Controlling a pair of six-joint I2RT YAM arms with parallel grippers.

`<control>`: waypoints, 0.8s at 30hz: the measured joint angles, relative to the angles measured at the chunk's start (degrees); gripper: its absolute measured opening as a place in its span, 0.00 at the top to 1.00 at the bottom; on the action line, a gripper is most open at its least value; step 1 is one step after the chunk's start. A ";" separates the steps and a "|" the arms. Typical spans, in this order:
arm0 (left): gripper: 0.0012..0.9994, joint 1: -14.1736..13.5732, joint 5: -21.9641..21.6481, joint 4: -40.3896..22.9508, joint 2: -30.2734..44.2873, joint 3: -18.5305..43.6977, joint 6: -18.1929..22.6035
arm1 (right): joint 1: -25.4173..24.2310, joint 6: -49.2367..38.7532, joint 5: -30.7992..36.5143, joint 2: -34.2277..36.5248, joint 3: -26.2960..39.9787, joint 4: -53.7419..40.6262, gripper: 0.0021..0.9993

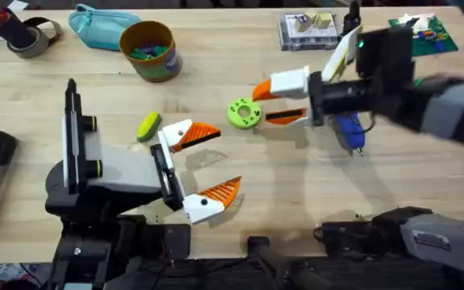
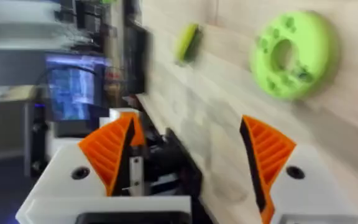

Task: Pick up the gripper from the table and insert it into the empty holder that is missing its gripper. Then pick up a screw, insert it into the mounting hole, and use the screwdriver to tighten it. Finally, clean up the table by picking up the vegetable and placing it into the bucket.

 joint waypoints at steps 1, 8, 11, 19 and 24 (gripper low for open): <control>0.02 0.00 0.00 0.00 0.02 0.01 0.00 | -0.66 -3.50 0.57 -0.13 2.57 -6.68 0.01; 0.02 0.00 0.02 0.00 0.02 0.02 0.00 | -2.30 -24.47 14.30 -0.75 19.18 -38.52 0.00; 0.02 0.00 0.03 0.00 0.01 0.02 0.02 | -2.00 -30.19 21.79 -0.70 26.20 -48.66 0.00; 0.02 0.00 0.04 0.00 0.01 0.02 0.13 | 4.55 -37.75 39.57 -1.01 33.03 -55.71 0.00; 0.02 0.00 0.04 0.00 0.02 -0.01 0.17 | 10.30 -38.95 45.70 1.06 33.03 -54.42 0.00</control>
